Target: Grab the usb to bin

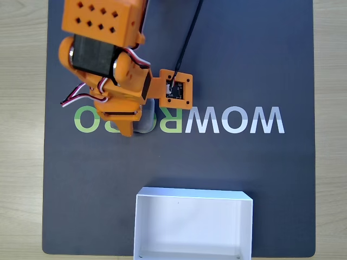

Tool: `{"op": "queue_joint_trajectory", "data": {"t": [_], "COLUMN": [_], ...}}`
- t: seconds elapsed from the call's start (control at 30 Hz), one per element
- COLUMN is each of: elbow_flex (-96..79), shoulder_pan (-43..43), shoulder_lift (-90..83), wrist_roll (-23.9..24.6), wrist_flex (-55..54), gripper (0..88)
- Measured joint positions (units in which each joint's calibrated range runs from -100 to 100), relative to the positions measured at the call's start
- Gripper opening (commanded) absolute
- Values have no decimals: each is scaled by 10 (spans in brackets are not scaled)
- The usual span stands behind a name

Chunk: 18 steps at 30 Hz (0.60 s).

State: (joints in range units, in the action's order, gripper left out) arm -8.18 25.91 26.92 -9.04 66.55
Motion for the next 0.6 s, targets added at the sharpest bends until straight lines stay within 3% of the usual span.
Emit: {"op": "queue_joint_trajectory", "data": {"t": [0.3, 0.6], "elbow_flex": [-1, 37], "shoulder_pan": [15, -42], "shoulder_lift": [-19, -227], "wrist_roll": [0, 35], "wrist_flex": [0, 1], "gripper": [10, 10]}}
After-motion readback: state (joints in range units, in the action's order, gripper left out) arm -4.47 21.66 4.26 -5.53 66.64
